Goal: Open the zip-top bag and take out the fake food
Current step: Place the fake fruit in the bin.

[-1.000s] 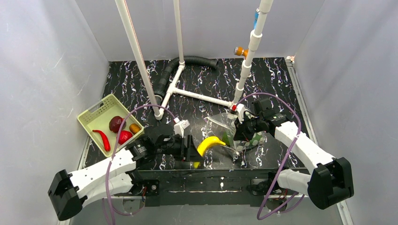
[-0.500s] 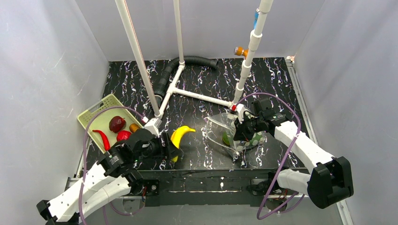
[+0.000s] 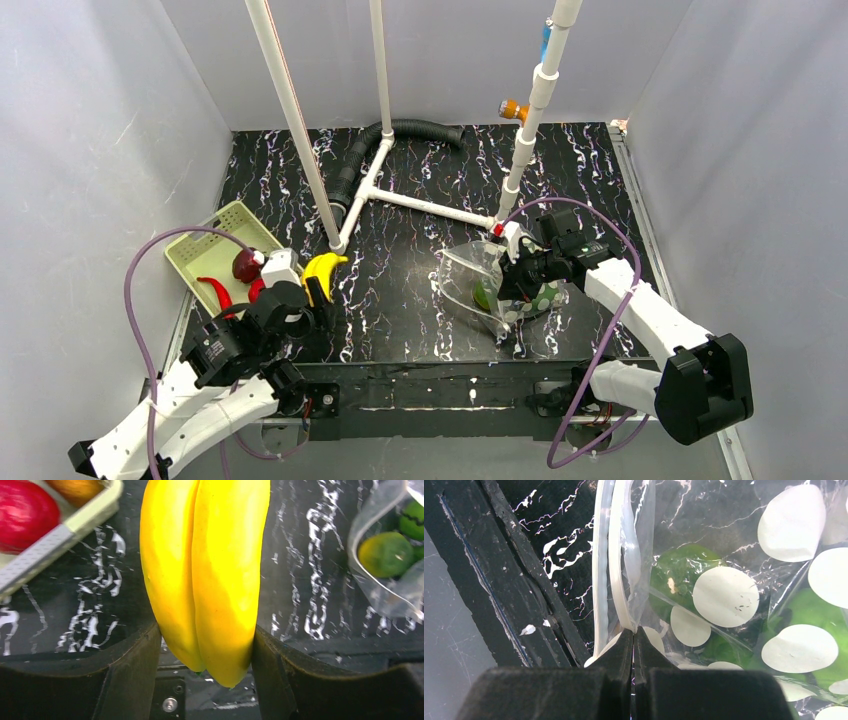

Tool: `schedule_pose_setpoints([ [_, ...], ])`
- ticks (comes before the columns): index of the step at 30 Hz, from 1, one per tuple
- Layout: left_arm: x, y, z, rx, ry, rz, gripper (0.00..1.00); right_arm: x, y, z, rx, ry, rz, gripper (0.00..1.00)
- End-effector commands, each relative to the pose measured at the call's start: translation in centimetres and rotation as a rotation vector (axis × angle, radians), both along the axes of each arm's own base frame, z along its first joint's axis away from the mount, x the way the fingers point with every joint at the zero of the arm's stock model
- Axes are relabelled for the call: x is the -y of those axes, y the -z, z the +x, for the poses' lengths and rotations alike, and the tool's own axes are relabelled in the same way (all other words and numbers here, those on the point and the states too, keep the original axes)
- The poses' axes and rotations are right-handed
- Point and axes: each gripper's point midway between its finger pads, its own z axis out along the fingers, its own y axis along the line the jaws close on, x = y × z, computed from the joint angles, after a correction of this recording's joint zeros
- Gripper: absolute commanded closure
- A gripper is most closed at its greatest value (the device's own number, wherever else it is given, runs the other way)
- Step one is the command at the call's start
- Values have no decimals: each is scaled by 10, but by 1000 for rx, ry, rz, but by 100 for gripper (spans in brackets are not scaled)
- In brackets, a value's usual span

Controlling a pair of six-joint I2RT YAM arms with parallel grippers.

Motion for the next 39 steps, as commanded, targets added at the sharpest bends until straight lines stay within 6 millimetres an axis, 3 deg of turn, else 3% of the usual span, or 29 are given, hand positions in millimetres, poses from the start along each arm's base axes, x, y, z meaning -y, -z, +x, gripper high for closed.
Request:
schedule_pose_setpoints([
  [1,-41,-11,14,99,-159,136,100,-3,-12,12,42,1,13,99],
  [6,-59,-30,40,205,-262,267,100,-3,-12,11,40,0,14,99],
  [9,-67,-30,54,208,-314,325,100,-2,-14,11,46,3,19,99],
  [10,-73,-26,61,194,-343,339,100,-2,-14,11,47,3,23,99],
  [11,-96,-25,73,175,-430,372,100,-2,-14,11,44,4,23,99],
  [13,-120,-28,84,181,-517,444,100,-2,-15,11,46,2,23,99],
  [15,-137,-18,97,128,-588,420,100,-2,-15,11,45,2,24,99],
  [17,-165,6,107,35,-697,343,100,-1,-16,11,50,6,29,99],
  [21,-194,22,106,-56,-835,324,97,-1,-17,10,47,3,34,99],
  [29,-209,41,106,-150,-922,291,72,-2,-18,9,44,1,37,99],
  [30,-209,47,108,-179,-933,271,46,-2,-19,9,48,0,39,99],
  [32,-209,49,108,-188,-941,263,21,-2,-19,9,47,-2,40,99],
  [34,-209,49,108,-185,-944,258,4,-2,-19,8,47,-2,41,99],
  [39,-205,48,111,-176,-921,238,2,-2,-19,8,45,-5,43,99],
])
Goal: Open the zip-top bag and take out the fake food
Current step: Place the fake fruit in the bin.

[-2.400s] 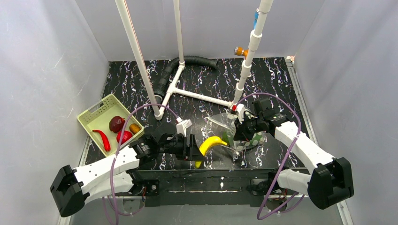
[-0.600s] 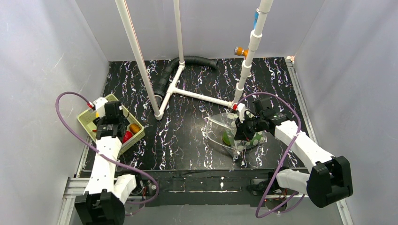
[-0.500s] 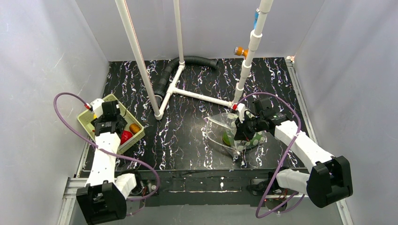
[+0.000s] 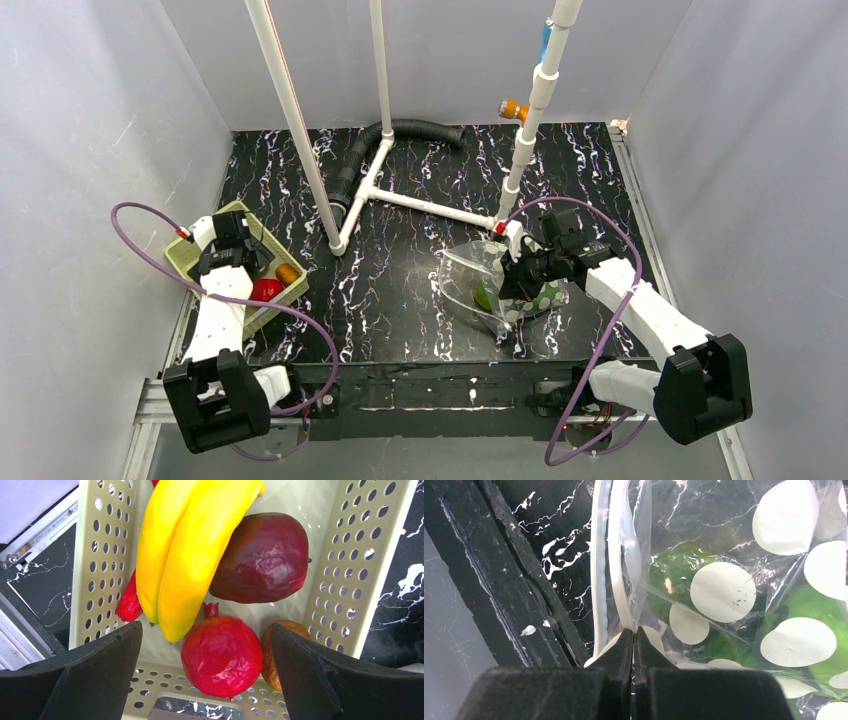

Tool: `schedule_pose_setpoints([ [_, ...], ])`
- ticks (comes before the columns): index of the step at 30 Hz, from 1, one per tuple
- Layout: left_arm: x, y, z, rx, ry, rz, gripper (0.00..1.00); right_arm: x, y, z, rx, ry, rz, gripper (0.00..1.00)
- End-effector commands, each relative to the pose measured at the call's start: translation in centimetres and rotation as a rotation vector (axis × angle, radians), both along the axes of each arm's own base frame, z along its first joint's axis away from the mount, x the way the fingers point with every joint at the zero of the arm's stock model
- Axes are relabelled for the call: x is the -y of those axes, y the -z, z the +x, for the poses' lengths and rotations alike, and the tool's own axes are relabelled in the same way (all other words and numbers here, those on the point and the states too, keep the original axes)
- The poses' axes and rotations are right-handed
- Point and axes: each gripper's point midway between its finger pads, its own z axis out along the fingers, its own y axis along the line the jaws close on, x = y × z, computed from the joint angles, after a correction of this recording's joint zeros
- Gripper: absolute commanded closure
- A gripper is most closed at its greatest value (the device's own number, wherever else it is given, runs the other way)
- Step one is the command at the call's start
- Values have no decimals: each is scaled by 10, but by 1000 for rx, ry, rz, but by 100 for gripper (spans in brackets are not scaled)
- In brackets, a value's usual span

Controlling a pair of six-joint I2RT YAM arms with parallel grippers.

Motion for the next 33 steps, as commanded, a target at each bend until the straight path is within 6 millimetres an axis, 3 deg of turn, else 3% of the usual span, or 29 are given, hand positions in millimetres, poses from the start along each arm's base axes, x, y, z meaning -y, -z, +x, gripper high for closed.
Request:
schedule_pose_setpoints([
  [1,1,-16,9,61,7,-9,2,-4,-19,6,51,-18,37,99],
  [7,21,-23,17,115,109,-82,2,-4,-18,5,47,-23,38,99],
  [14,77,-43,22,296,370,-246,2,-7,-21,-1,30,-56,60,99],
  [18,117,-49,13,372,514,-385,2,-8,-22,-4,24,-77,69,99],
  [21,136,-52,2,395,567,-457,2,-8,-23,-7,14,-88,74,99],
  [27,156,-52,-19,398,573,-553,2,-7,-24,-9,9,-102,81,99],
  [33,150,-37,-44,253,453,-509,2,-6,-25,-8,9,-103,80,99],
])
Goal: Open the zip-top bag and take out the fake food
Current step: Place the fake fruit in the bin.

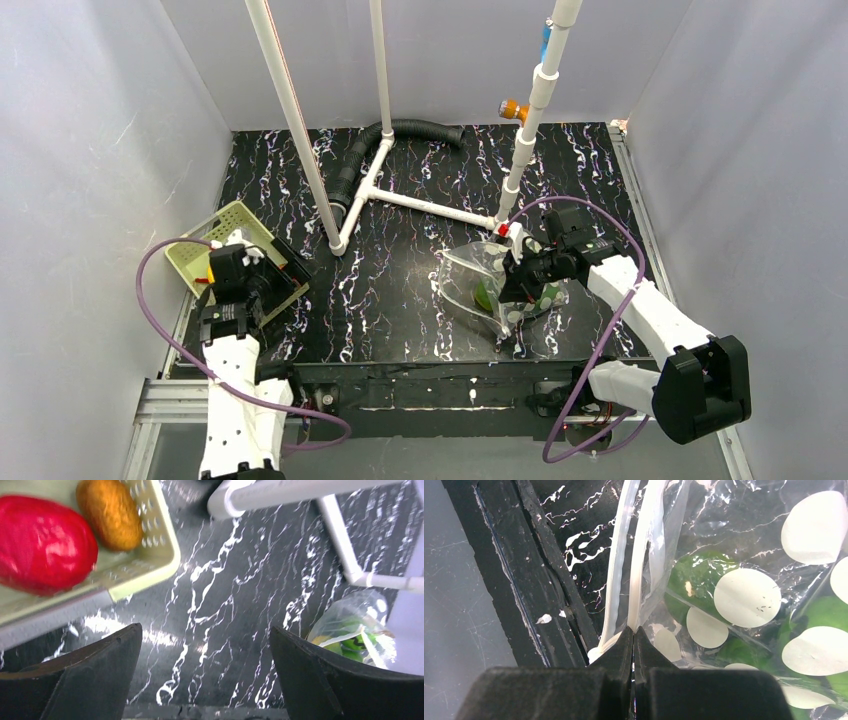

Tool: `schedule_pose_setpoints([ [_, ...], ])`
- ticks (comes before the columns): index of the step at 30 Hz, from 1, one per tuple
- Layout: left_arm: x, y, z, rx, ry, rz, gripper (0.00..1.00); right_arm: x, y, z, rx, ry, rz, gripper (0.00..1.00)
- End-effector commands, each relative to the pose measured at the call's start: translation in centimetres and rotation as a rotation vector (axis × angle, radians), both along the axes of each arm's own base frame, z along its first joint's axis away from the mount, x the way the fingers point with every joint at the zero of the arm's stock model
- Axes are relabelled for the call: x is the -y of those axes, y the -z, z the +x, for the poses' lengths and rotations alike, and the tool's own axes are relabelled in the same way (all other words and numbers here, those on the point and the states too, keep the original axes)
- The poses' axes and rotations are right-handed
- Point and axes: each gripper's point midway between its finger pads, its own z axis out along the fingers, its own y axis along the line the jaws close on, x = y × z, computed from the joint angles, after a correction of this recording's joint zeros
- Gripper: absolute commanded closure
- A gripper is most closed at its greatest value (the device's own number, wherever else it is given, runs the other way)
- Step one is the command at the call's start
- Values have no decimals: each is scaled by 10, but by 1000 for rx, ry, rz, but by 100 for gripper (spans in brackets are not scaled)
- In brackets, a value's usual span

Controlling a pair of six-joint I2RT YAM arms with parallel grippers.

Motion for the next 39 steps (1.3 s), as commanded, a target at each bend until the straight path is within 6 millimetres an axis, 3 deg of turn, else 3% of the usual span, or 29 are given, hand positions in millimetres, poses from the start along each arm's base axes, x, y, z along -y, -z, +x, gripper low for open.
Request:
schedule_pose_setpoints([
  [1,5,11,-27,-141,-34,24,2,-3,-15,5,29,-22,31,99],
  [4,24,12,-32,-150,38,3,2,-3,-15,5,30,-22,30,99],
  [7,56,11,-39,-127,214,-44,3,-2,-15,5,26,-17,29,99],
  [9,85,5,-42,-36,376,-135,10,-1,-15,6,27,-15,32,99],
  [12,111,-10,-44,96,496,-263,14,0,-17,6,28,-13,39,99],
  [19,132,-19,-57,128,610,-325,13,0,-19,2,19,-32,53,99],
  [27,155,-25,-56,218,646,-383,12,0,-19,-2,1,-56,64,99],
  [33,177,-27,-59,261,718,-323,13,0,-19,-4,-8,-70,72,99],
  [39,213,-28,-69,333,864,-195,14,1,-20,-5,-9,-77,76,99],
])
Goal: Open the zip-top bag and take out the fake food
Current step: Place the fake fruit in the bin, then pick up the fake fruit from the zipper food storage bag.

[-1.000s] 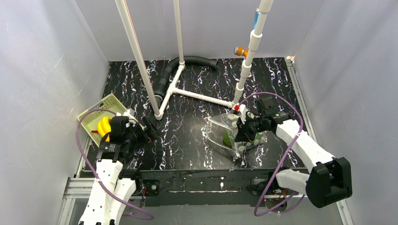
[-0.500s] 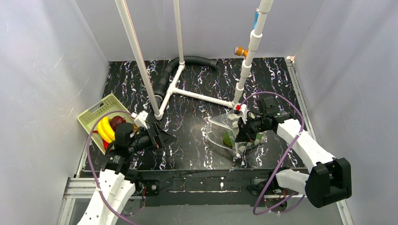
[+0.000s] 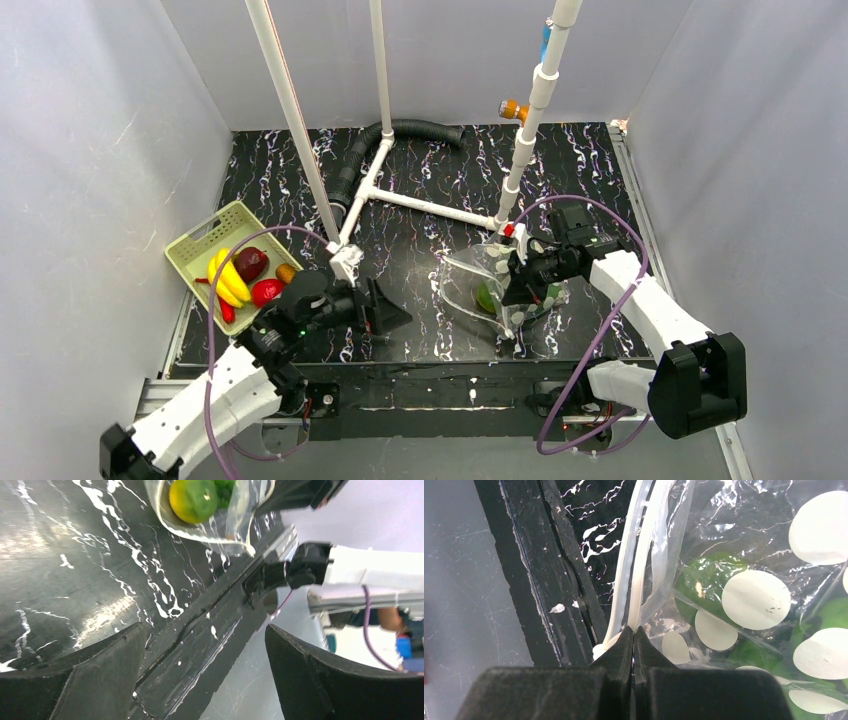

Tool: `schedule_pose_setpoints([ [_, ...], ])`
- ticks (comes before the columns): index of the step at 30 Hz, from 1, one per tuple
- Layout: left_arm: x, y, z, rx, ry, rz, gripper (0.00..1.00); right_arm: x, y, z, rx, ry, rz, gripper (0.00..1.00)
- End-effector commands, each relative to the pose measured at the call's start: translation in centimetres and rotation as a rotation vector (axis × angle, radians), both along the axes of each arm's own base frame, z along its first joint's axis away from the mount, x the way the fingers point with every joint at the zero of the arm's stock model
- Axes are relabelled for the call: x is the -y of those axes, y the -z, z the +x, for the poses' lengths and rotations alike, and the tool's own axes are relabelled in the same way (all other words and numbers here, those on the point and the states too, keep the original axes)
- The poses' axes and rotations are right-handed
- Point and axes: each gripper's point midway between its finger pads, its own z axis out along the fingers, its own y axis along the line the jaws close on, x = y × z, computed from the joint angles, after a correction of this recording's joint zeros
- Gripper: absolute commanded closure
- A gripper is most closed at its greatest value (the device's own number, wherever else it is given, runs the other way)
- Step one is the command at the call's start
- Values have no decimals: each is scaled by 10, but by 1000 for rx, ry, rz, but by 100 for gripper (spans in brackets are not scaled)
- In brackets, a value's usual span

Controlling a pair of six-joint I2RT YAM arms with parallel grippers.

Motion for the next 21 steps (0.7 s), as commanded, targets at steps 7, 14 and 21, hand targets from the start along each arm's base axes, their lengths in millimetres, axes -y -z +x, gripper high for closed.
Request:
schedule_pose_setpoints([
  [7,59,-8,10,284,76,112,14,-3,-16,3,32,-25,42,99],
  [14,93,-11,16,436,102,114,14,-3,-18,3,39,-26,45,99],
  [21,119,-7,22,514,155,156,17,-2,-19,3,42,-26,47,99],
])
